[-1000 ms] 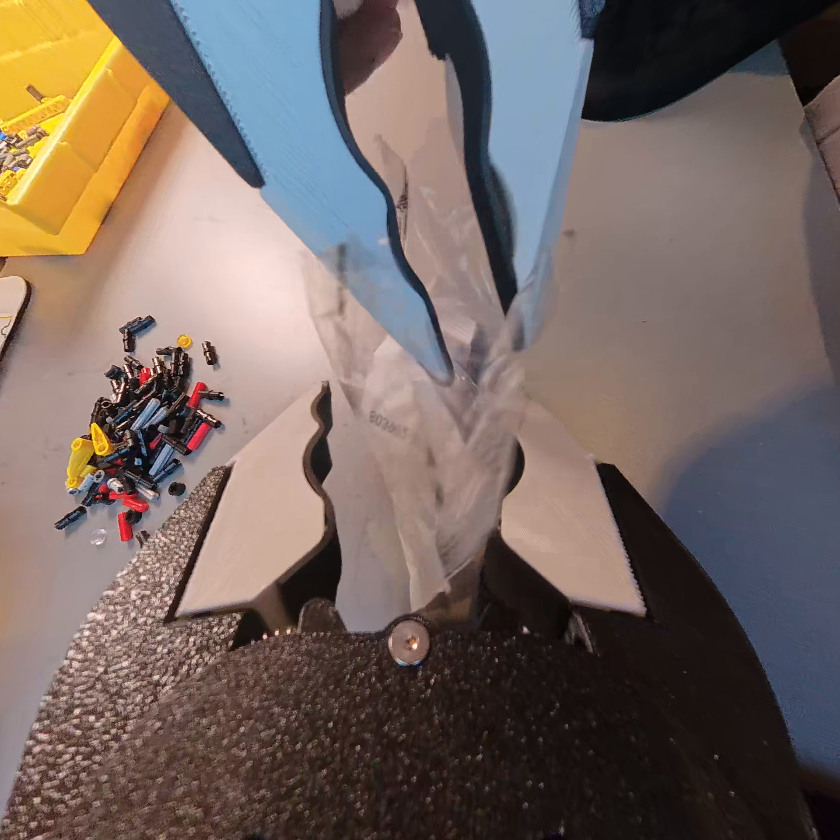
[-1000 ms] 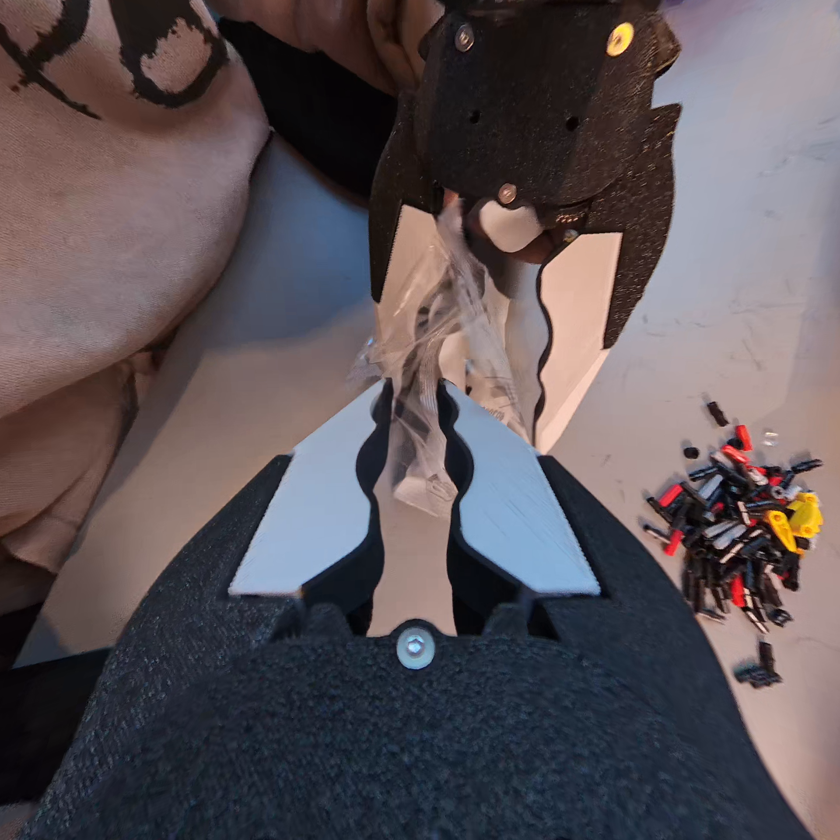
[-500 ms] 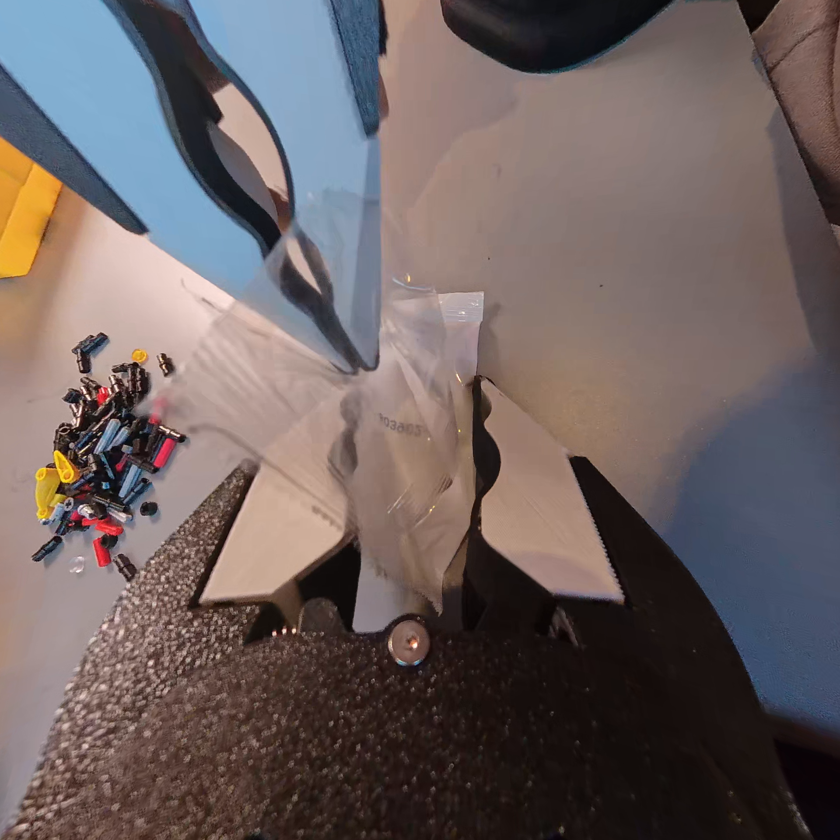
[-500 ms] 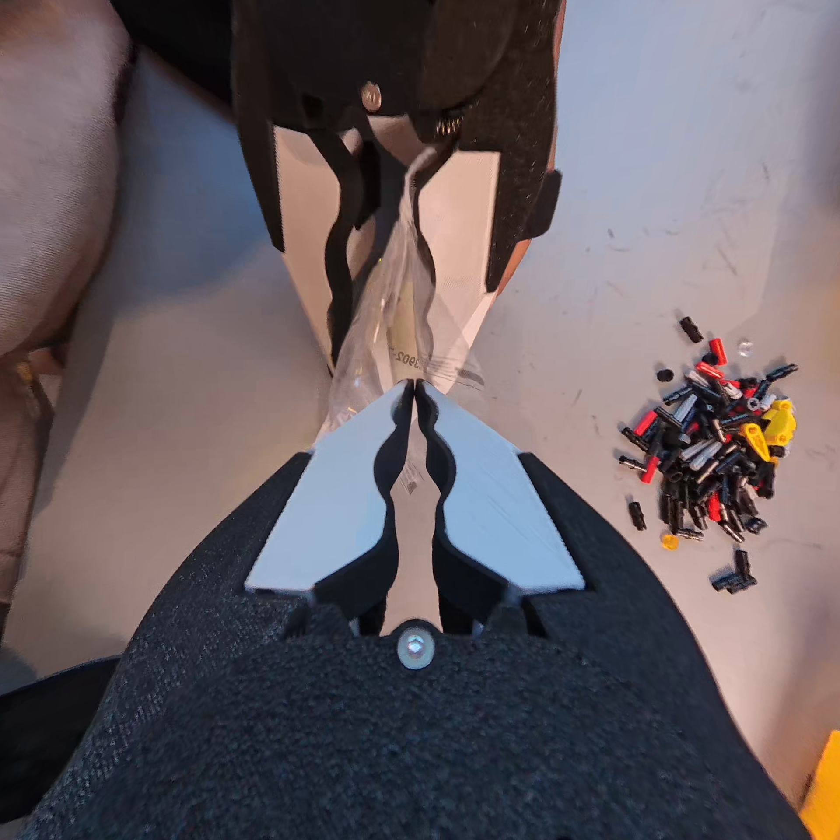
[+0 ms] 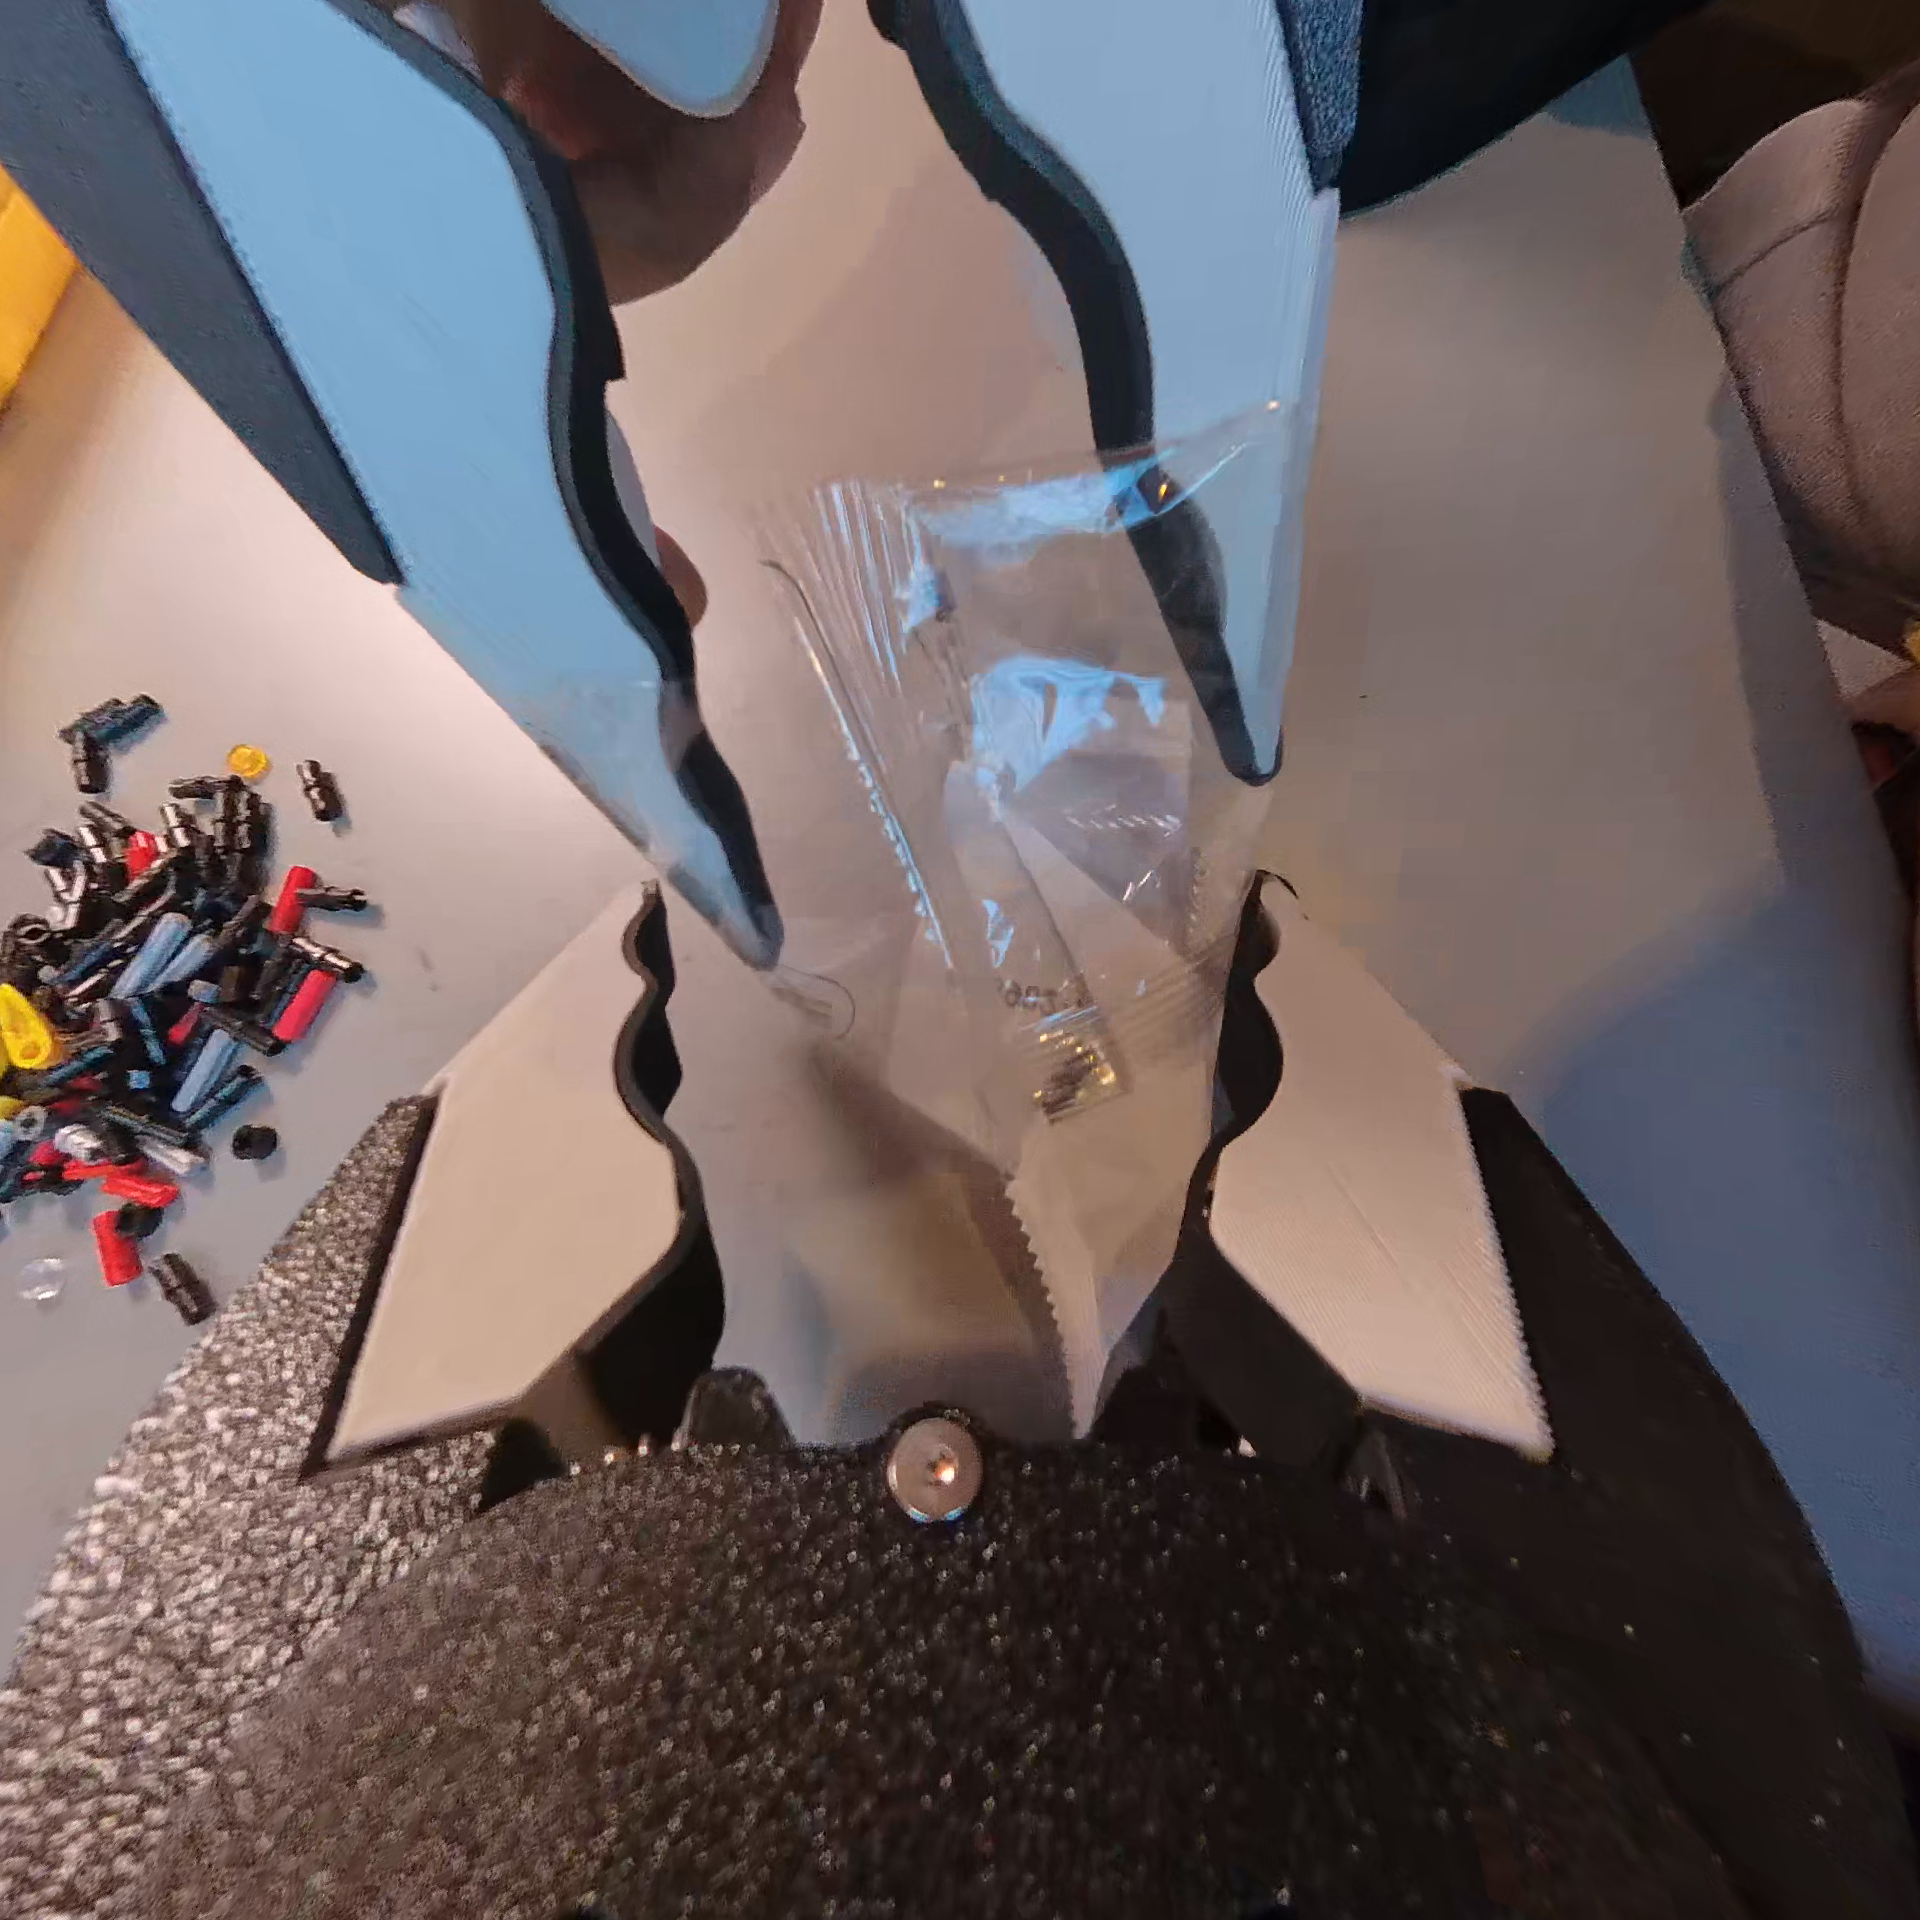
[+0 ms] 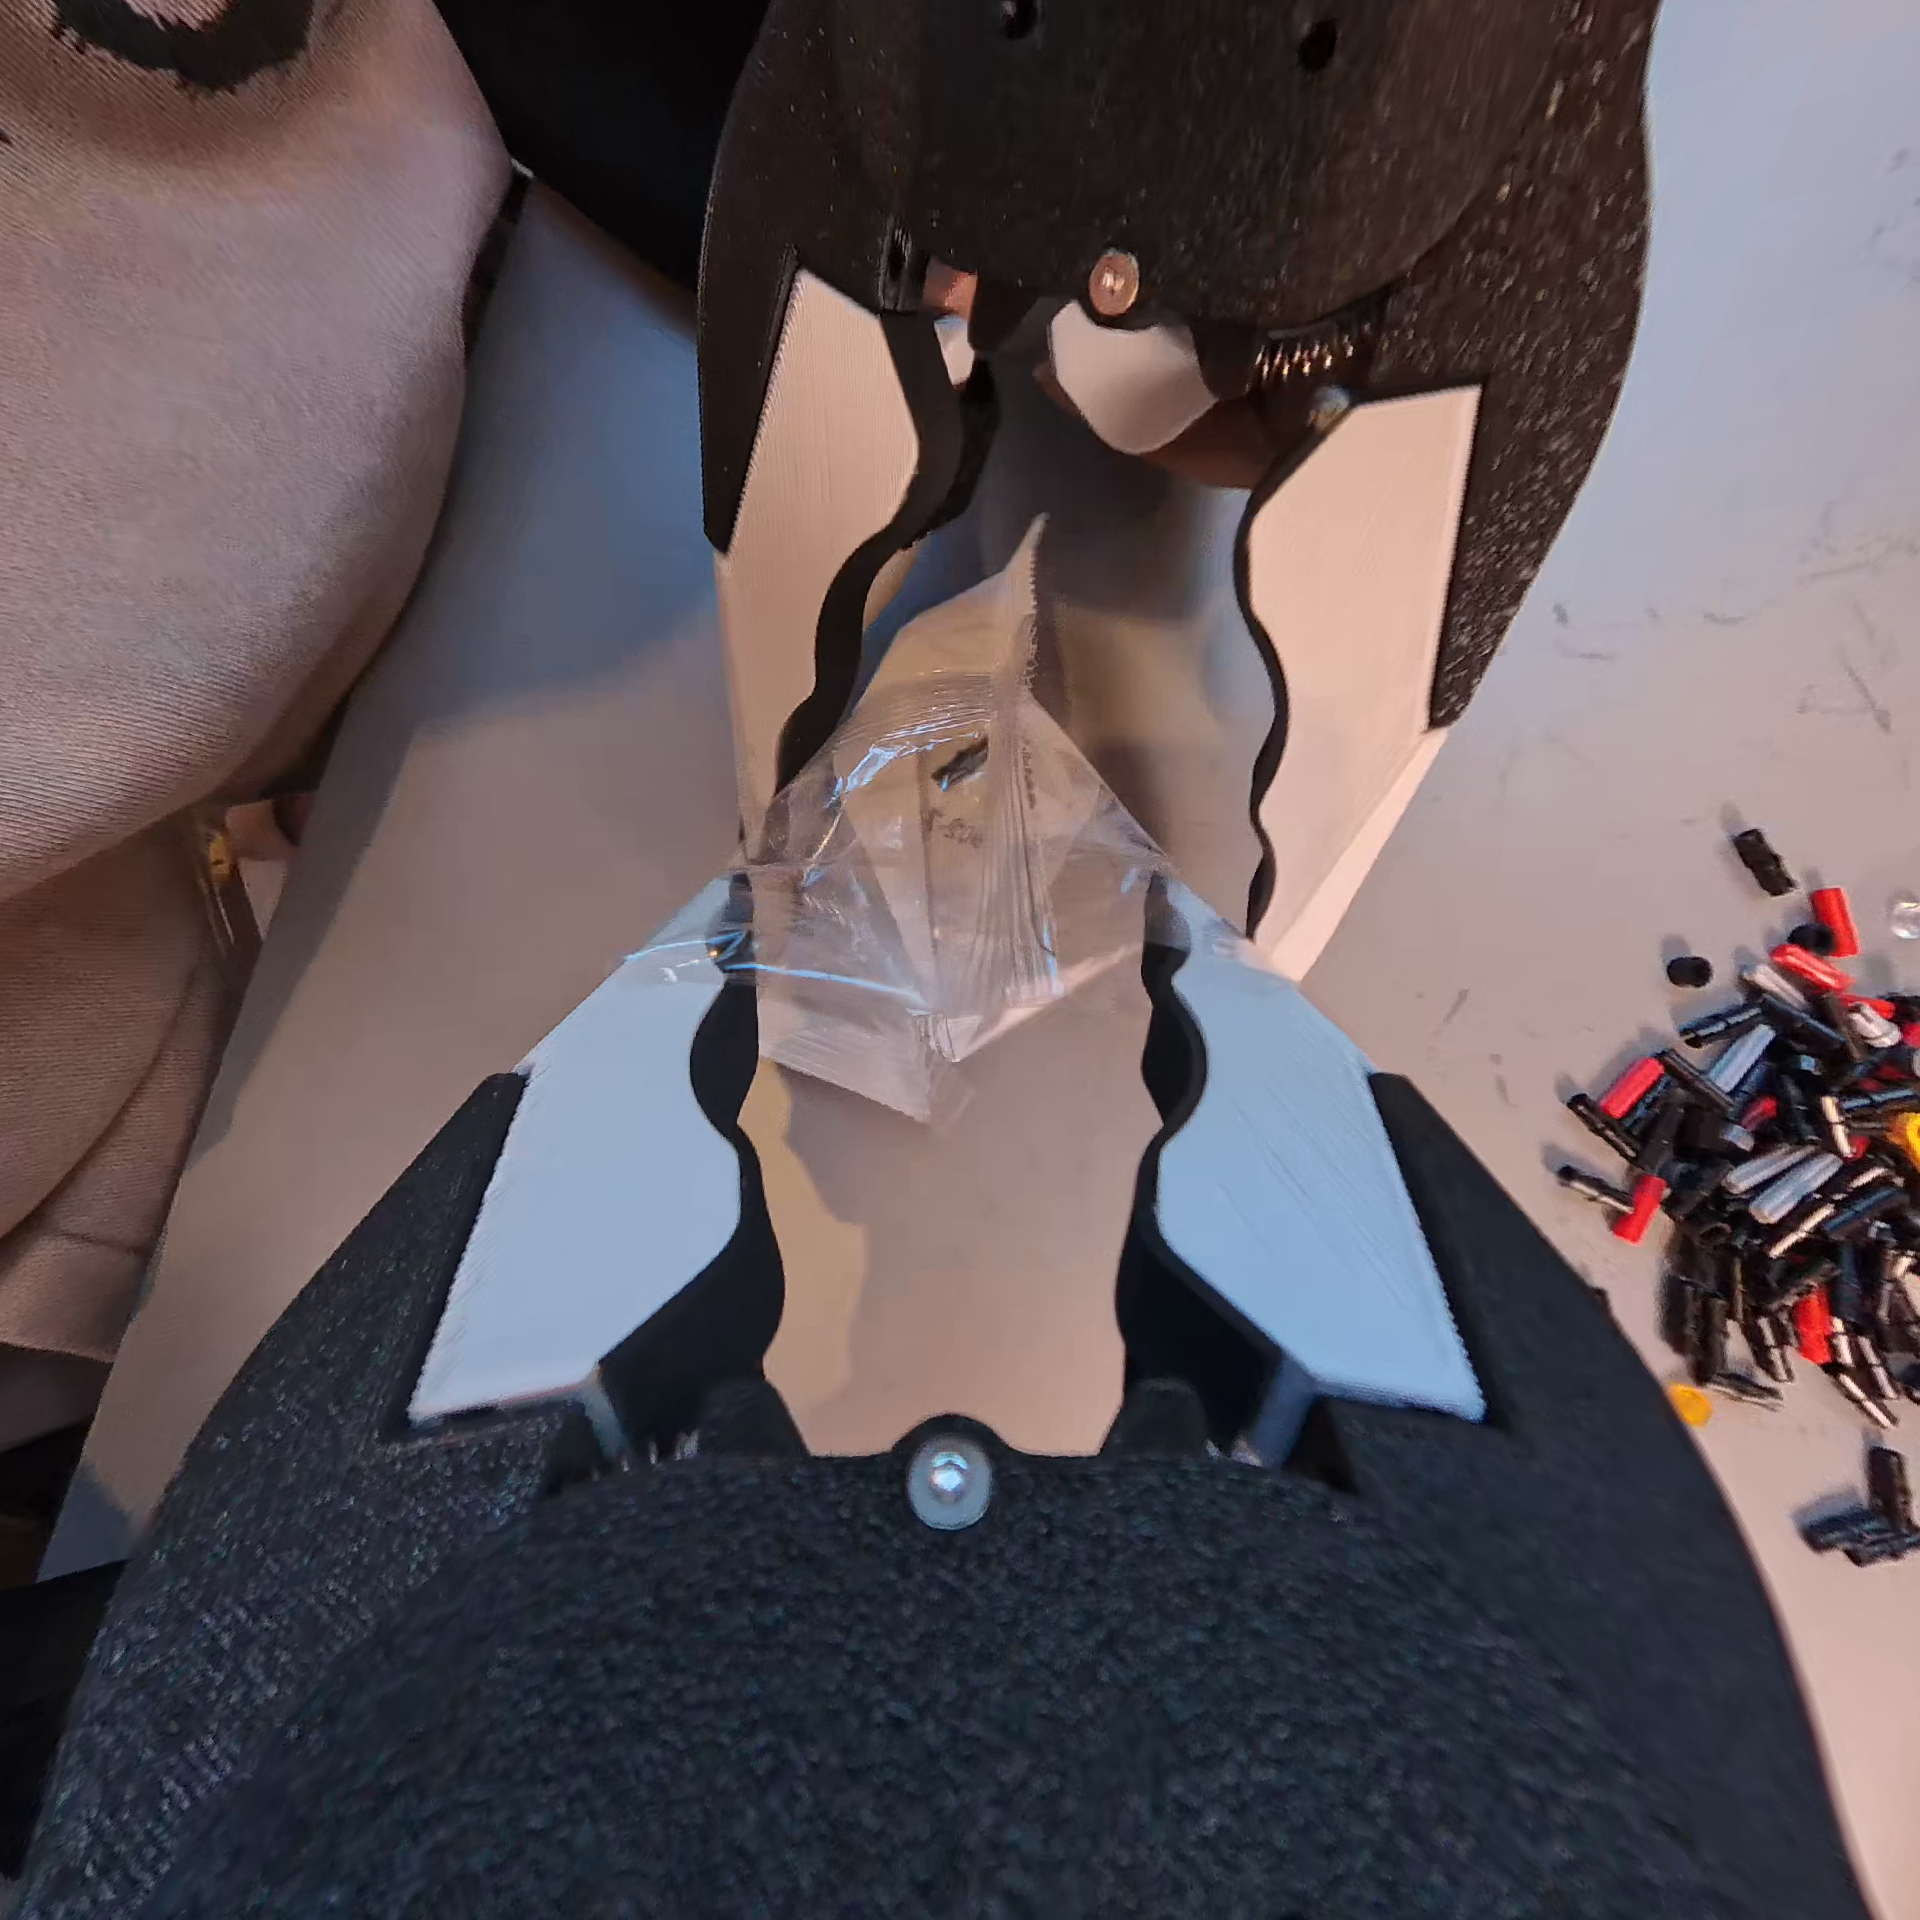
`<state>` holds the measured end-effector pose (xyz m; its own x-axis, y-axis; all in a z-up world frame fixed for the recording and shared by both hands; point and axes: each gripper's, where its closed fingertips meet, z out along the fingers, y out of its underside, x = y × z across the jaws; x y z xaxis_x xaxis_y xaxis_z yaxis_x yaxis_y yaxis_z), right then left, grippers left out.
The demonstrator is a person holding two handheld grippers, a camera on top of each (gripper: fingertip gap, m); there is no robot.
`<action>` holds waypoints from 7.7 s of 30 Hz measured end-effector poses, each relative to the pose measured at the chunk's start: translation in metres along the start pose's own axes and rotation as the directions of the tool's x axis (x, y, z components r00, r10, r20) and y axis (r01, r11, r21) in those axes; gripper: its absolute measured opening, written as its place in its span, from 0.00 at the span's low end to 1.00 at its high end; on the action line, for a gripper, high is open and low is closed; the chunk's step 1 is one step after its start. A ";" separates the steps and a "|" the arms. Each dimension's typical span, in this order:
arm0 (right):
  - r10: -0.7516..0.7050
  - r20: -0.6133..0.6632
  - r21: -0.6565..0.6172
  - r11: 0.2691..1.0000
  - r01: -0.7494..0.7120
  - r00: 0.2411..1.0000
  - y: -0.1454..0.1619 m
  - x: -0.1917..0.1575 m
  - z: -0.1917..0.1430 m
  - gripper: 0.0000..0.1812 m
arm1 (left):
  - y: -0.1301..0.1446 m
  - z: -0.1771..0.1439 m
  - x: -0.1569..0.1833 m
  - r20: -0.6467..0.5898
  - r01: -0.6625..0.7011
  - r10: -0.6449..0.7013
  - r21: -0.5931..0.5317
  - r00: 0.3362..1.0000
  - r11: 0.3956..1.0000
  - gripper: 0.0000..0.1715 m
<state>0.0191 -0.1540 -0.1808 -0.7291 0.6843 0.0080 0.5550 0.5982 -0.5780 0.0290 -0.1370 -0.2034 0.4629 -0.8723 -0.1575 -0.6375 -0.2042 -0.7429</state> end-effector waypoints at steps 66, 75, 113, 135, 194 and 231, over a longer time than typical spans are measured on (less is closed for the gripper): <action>0.091 -0.042 -0.041 0.995 -0.093 0.995 0.036 -0.012 -0.047 0.01 | -0.043 0.001 0.032 -0.168 0.007 0.017 0.141 0.986 0.990 0.39; -0.411 -0.201 0.254 0.855 0.452 0.889 -0.038 -0.021 -0.090 0.00 | -0.089 -0.055 0.051 -0.435 0.195 0.020 0.444 0.900 0.875 0.77; -0.249 -0.125 0.394 0.876 0.278 0.961 -0.018 -0.030 -0.084 0.00 | -0.057 0.004 0.025 -0.174 -0.027 0.065 0.215 0.983 0.976 0.75; -0.248 -0.003 0.482 0.848 0.218 0.969 -0.024 -0.043 -0.085 0.00 | -0.065 0.018 0.037 -0.282 -0.125 0.171 0.173 0.944 0.977 0.56; -0.215 -0.378 -0.079 0.977 0.200 0.901 0.035 0.038 -0.104 0.00 | -0.040 -0.033 -0.032 -0.077 0.341 -0.333 0.279 0.940 0.898 0.33; 0.052 -0.331 0.514 0.848 0.133 0.942 -0.018 0.053 -0.148 0.24 | -0.034 -0.114 -0.076 0.106 0.277 -0.367 0.477 0.924 0.834 0.00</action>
<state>0.0298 -0.0669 -0.0487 -0.5259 0.8138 0.2473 0.1675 0.3842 -0.9079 -0.0547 -0.1140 -0.0919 0.7269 -0.6843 0.0581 -0.1101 -0.1997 -0.9737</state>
